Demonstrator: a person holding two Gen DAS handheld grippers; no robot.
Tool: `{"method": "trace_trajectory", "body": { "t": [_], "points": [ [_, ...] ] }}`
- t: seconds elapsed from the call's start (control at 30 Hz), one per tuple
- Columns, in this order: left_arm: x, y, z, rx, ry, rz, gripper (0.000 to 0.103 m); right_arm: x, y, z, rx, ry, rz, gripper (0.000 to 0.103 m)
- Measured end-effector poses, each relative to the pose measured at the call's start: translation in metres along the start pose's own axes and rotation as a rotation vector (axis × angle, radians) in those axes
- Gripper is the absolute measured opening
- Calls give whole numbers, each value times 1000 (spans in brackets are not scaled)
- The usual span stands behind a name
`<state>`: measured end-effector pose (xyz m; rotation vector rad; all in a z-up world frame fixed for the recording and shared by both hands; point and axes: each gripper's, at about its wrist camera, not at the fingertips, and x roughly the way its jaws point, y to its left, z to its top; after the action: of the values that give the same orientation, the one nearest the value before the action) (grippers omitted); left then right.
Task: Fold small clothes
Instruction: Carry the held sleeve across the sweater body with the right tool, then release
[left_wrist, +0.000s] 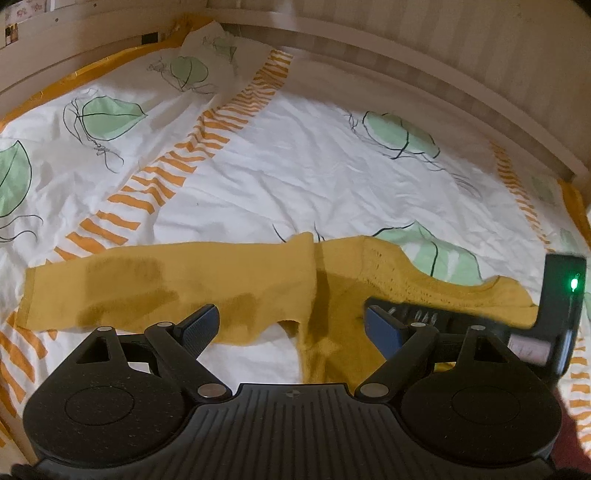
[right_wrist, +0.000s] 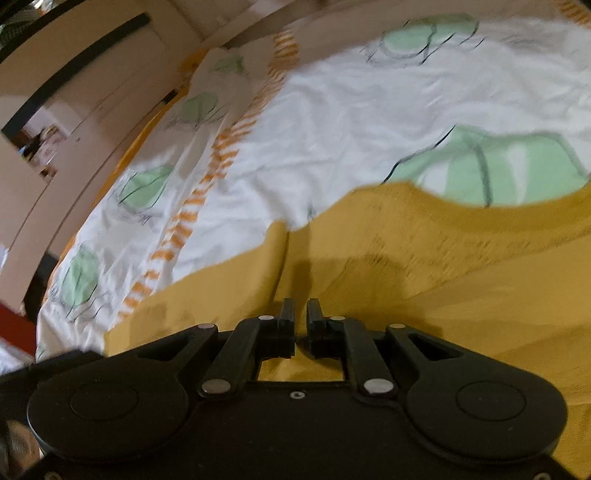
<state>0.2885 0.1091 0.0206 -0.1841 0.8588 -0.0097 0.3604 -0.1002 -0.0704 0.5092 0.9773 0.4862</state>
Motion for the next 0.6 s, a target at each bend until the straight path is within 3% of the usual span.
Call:
{"method": "trace_trajectory", "body": {
  "t": [0.03,0.1,0.17,0.4,0.53,0.6],
  "points": [
    [2,0,0,-1,4,0,86,-1,-1,-4,-2,-2,19,21],
    [7,-1,-1,-1,13,0,86,-7,-5,-9,-10,-8,40,34],
    [12,-3,-3,2,22,1,86,-20,-12,-12,-36,-30,32,64],
    [36,-13,-11,0,39,-67,86,-84,-54,-27,-158,-107,-123,82],
    [56,-23,-20,4,73,-131,86,-121,-87,-36,-166,-159,-211,102],
    [67,-30,-27,20,95,-143,86,-135,-102,-41,-155,-179,-238,103]
  ]
}}
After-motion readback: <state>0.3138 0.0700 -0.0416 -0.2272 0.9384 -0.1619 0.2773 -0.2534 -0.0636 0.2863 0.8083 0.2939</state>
